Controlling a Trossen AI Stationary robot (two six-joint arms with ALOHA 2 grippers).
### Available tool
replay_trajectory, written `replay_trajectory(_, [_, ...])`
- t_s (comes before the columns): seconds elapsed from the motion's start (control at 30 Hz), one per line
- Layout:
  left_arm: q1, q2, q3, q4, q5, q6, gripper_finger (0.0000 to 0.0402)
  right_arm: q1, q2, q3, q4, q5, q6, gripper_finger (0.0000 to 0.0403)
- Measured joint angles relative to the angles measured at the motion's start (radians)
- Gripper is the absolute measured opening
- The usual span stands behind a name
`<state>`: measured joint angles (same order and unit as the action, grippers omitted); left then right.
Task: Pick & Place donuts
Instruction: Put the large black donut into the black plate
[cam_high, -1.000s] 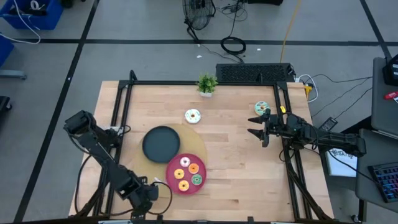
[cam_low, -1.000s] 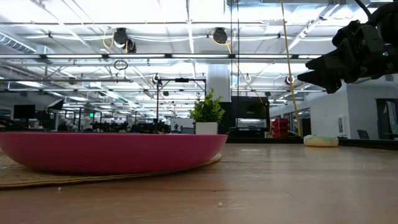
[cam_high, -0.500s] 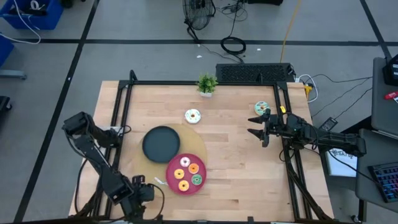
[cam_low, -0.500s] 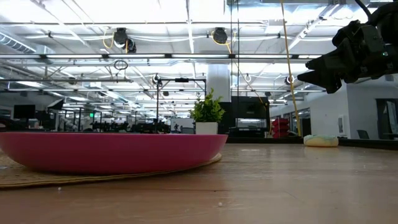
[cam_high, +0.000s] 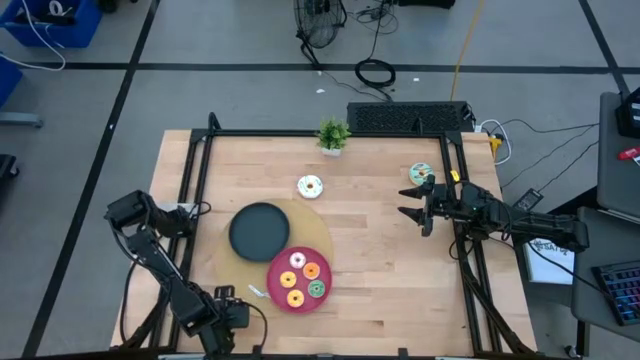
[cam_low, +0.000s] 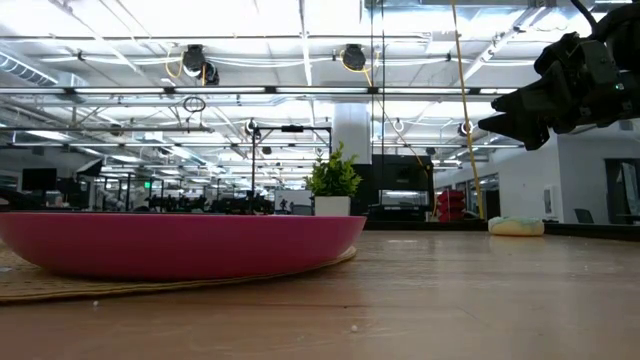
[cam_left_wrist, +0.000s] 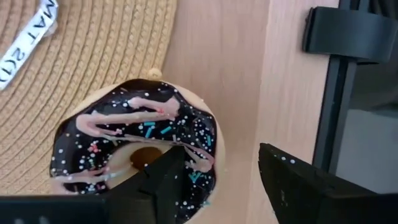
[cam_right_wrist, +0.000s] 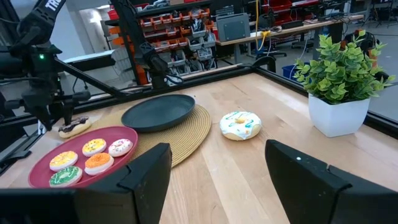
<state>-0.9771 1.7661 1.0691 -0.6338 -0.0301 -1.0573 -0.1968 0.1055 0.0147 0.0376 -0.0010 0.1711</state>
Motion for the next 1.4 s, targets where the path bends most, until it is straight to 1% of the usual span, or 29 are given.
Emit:
replay_trajectory(0.1, [0.0, 0.0, 0.0, -0.003, -0.034, -0.002, 0.0199, 0.0, 0.0, 0.0, 0.0, 0.0, 0.0, 0.0247])
replay_trajectory(0.2, [0.0, 0.0, 0.0, -0.008, -0.046, 0.0, 0.0189, 0.0, 0.0, 0.0, 0.0, 0.0, 0.0, 0.0247])
replay_trajectory(0.3, [0.0, 0.0, 0.0, -0.007, -0.016, -0.011, 0.0178, 0.0, 0.0, 0.0, 0.0, 0.0, 0.0, 0.0247])
replay_trajectory(0.4, [0.002, 0.0, 0.0, -0.007, 0.048, -0.006, 0.0167, 0.0, 0.0, 0.0, 0.0, 0.0, 0.0, 0.0247])
replay_trajectory(0.57, [0.001, 0.0, 0.0, -0.007, 0.064, 0.029, 0.015, 0.0, 0.0, 0.0, 0.0, 0.0, 0.0, 0.0247])
replay_trajectory(0.77, [0.008, 0.0, 0.0, -0.031, 0.009, 0.066, 0.0132, 0.0, 0.0, 0.0, 0.0, 0.0, 0.0, 0.0247])
replay_trajectory(0.97, [0.021, 0.0, 0.0, -0.063, 0.004, 0.069, 0.0114, 0.0, 0.0, 0.0, 0.0, 0.0, 0.0, 0.0247])
replay_trajectory(1.07, [0.02, 0.0, 0.0, -0.064, -0.019, 0.09, 0.0108, 0.0, 0.0, 0.0, 0.0, 0.0, 0.0, 0.0247])
replay_trajectory(1.27, [0.021, 0.0, 0.0, -0.071, -0.112, 0.094, 0.0108, 0.0, 0.0, 0.0, 0.0, 0.0, 0.0, 0.0247])
replay_trajectory(1.4, [0.021, 0.0, 0.0, -0.071, -0.108, 0.083, 0.0108, 0.0, 0.0, 0.0, 0.0, 0.0, 0.0, 0.0247])
